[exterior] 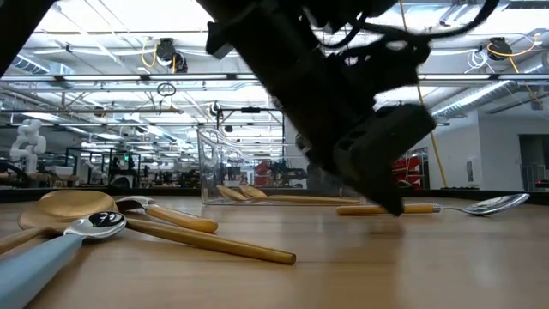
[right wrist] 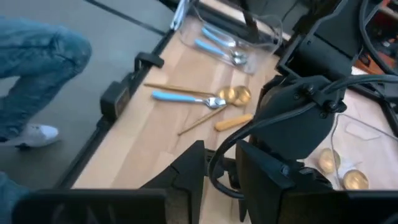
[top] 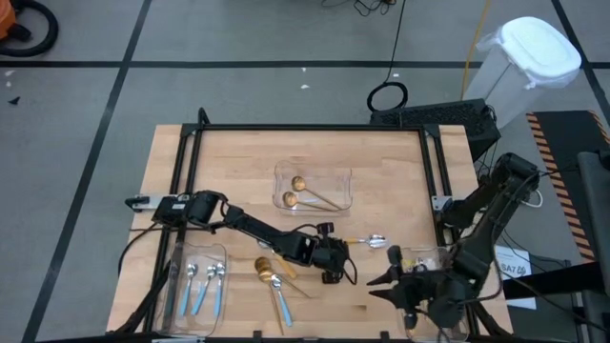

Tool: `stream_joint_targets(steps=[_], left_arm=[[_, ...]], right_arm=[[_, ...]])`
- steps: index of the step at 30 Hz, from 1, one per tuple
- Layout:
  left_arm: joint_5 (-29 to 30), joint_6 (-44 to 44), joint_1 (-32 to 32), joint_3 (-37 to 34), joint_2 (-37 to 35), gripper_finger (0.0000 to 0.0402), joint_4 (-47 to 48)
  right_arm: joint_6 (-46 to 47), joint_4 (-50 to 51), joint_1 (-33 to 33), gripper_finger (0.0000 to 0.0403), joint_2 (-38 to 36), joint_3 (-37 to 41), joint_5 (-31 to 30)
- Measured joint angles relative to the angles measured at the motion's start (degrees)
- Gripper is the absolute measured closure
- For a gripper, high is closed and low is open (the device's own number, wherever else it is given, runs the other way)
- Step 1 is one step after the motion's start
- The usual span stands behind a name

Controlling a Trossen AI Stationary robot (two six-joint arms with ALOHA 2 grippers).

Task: Sort silverware by color (type)
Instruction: Put the yellow spoon into the bottom right transparent bin

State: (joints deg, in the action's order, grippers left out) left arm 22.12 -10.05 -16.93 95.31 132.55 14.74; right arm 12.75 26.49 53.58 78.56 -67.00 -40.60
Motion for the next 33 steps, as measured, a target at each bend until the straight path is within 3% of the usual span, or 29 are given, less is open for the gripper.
stream_joint_targets(steps=[5,10,15,27,33], left_arm=[[0.19,5.27,1.47,1.46,-0.11,0.0256,-4.77],[-3.39,8.84,4.07,1.45,-0.11,0.0235,-8.73],[-11.73,9.15,6.43,1.44,1.34,0.0234,-9.02],[-12.51,7.41,7.02,1.64,3.63,0.0236,-8.61],[-12.35,6.76,6.57,1.75,4.25,0.0295,-8.01]], right_arm=[[1.34,1.85,3.73,0.0314,-1.33,-0.02,-6.25],[1.57,2.74,5.36,0.0314,-1.26,-0.02,-7.59],[1.57,2.54,5.46,0.0314,-1.26,-0.02,-7.58],[3.03,2.81,5.42,0.0314,-1.26,-0.02,-7.52],[3.04,2.83,5.42,0.0314,-1.26,-0.02,-7.52]])
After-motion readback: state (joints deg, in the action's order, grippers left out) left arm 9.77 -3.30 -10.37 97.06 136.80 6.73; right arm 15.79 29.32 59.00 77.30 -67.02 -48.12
